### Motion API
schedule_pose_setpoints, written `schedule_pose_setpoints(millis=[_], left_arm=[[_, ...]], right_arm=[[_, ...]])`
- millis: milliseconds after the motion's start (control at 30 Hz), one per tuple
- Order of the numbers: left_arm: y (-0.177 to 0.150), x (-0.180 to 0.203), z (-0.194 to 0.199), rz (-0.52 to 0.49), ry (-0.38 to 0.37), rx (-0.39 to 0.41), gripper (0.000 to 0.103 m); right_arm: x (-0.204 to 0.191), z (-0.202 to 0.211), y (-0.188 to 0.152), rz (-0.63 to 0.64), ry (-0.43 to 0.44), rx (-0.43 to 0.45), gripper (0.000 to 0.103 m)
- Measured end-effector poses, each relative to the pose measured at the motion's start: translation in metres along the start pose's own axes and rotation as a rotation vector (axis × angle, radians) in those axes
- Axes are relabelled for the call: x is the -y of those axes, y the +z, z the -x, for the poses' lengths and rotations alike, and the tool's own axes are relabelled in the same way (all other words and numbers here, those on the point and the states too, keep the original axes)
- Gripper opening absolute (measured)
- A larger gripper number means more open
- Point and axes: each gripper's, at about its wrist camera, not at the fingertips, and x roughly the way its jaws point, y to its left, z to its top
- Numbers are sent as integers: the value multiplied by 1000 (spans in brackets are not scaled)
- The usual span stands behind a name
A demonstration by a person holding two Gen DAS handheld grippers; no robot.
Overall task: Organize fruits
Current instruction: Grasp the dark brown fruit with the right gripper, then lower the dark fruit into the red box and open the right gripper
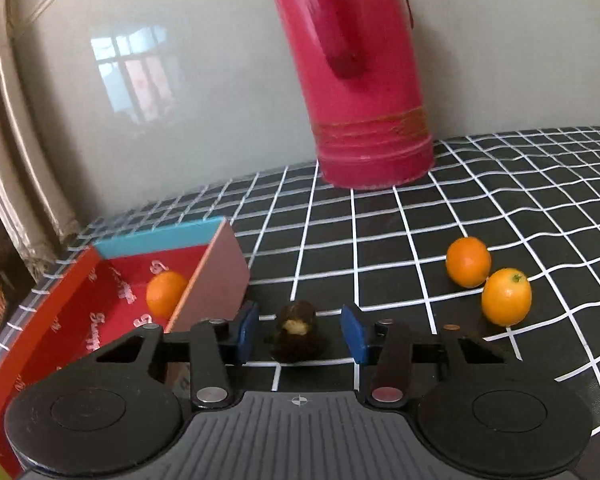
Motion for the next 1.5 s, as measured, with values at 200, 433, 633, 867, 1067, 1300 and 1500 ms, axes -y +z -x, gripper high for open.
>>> schedule_pose_setpoints(millis=[200, 433, 633, 867, 1067, 1300, 1500], left_arm=[[-1, 3, 2, -18, -1, 10, 87], [1, -1, -1, 5, 2, -5, 87], [1, 1, 0, 2, -2, -7, 88], [2, -1, -2, 13, 6, -17, 88], [2, -2, -2, 15, 9, -21, 88], [1, -2, -2, 18, 3, -27, 89], [-1, 12, 6, 6, -46, -26, 89]], right_arm=[[-10, -14, -4, 63, -3, -30, 32], [-15, -6, -5, 99, 1, 19, 31], [-30, 24, -1, 145, 108, 135, 31], [-52, 34, -8, 229, 231, 138, 31], [-71, 29, -18, 291, 297, 57, 31], [-69, 37, -21, 266, 314, 97, 75], [-52, 66, -16, 265, 158, 235, 100]])
